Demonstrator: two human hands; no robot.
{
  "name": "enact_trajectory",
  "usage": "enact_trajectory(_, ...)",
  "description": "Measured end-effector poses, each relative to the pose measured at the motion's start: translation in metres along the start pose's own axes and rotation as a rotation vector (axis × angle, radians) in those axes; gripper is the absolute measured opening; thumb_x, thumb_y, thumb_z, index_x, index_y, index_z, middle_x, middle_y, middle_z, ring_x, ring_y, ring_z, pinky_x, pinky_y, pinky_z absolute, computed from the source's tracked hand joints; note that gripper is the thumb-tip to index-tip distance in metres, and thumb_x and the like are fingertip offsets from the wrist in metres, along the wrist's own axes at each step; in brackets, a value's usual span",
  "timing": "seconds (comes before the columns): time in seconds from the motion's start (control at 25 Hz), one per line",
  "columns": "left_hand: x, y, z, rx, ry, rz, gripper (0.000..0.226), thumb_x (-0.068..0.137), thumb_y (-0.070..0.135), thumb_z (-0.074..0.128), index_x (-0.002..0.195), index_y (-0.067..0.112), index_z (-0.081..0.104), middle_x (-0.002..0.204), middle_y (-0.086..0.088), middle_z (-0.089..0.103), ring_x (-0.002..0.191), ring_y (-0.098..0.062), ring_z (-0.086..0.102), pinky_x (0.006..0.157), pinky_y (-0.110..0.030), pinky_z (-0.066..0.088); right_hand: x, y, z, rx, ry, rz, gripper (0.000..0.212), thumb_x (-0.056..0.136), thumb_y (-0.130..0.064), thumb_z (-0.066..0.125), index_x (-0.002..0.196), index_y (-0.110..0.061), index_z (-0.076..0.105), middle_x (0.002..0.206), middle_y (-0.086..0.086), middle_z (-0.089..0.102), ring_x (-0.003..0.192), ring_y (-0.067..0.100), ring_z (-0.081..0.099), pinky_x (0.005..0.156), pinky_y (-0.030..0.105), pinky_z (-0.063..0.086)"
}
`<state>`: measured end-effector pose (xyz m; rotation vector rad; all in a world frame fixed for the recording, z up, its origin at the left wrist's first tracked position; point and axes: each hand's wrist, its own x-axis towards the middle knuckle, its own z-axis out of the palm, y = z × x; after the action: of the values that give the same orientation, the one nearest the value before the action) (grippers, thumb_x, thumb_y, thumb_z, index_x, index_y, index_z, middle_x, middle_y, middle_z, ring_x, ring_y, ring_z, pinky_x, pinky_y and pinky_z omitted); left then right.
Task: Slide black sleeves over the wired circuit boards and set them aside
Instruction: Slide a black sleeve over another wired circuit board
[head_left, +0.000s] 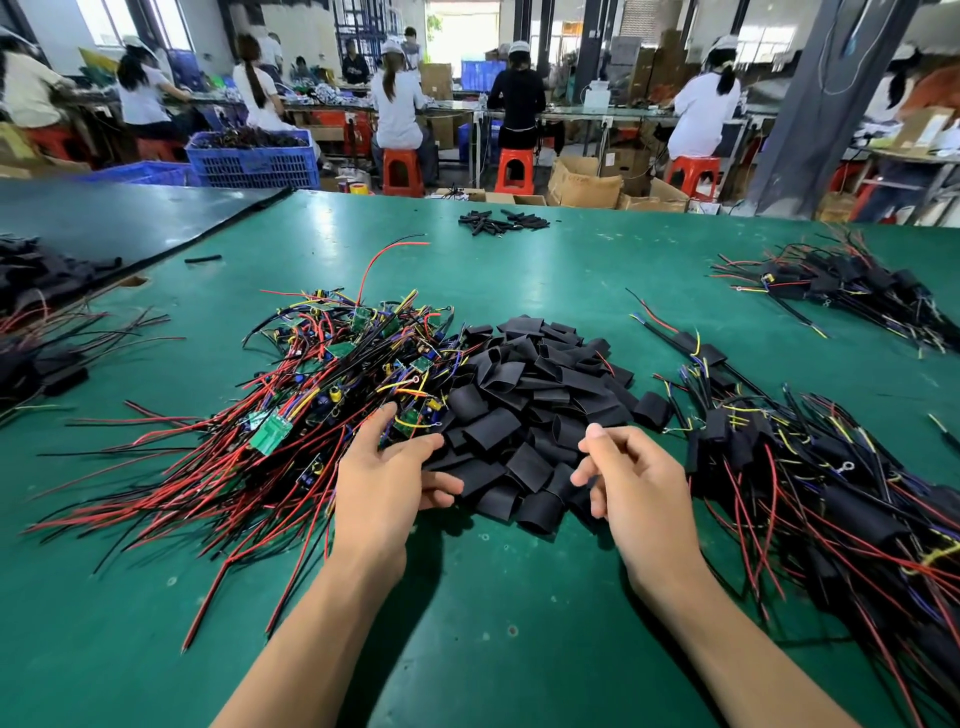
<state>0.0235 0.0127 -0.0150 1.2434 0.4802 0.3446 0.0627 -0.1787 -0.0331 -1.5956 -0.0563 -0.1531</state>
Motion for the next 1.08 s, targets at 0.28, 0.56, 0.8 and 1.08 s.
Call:
enact_trajectory(0.28, 0.003, 0.002, -0.003, 0.005, -0.065, -0.071, 0.036, 0.097, 0.005, 0.059, 0.130, 0.019, 0.055, 0.115, -0.008, 0.066, 0.060, -0.028, 0.073, 0.049, -0.027, 0.056, -0.002, -0.002, -0.001, -0.012, -0.017, -0.003, 0.026, 0.099, -0.028, 0.059, 0.075, -0.021, 0.065, 0.063, 0.001, 0.066, 0.045, 0.014, 0.040, 0.043, 0.019, 0.034)
enact_trajectory(0.56, 0.003, 0.001, -0.004, -0.059, -0.075, -0.099, 0.055, 0.096, 0.004, 0.058, 0.145, 0.025, 0.047, 0.134, 0.001, 0.057, 0.068, -0.030, 0.075, 0.049, -0.027, 0.056, -0.003, -0.004, 0.000, -0.017, -0.027, -0.002, 0.025, 0.098, -0.030, 0.059, 0.075, -0.023, 0.066, 0.063, 0.001, 0.066, 0.046, 0.015, 0.041, 0.044, 0.019, 0.036)
enact_trajectory(0.8, -0.002, 0.010, -0.001, -0.157, -0.136, -0.016, 0.044, 0.096, 0.007, 0.060, 0.135, 0.027, 0.058, 0.133, 0.012, 0.063, 0.068, -0.023, 0.074, 0.052, -0.024, 0.054, -0.004, -0.004, -0.001, -0.009, -0.035, -0.002, 0.025, 0.099, -0.031, 0.059, 0.076, -0.023, 0.066, 0.064, 0.001, 0.066, 0.047, 0.015, 0.042, 0.045, 0.019, 0.036)
enact_trajectory(1.08, -0.028, 0.012, 0.013, -0.173, -0.330, 0.094, 0.034, 0.094, 0.012, 0.060, 0.125, 0.025, 0.065, 0.126, 0.014, 0.068, 0.058, -0.021, 0.068, 0.048, -0.023, 0.048, -0.006, -0.005, 0.002, -0.005, -0.084, -0.050, 0.010, 0.093, -0.023, 0.069, 0.086, -0.029, 0.072, 0.069, 0.001, 0.067, 0.051, 0.010, 0.048, 0.051, 0.020, 0.042)
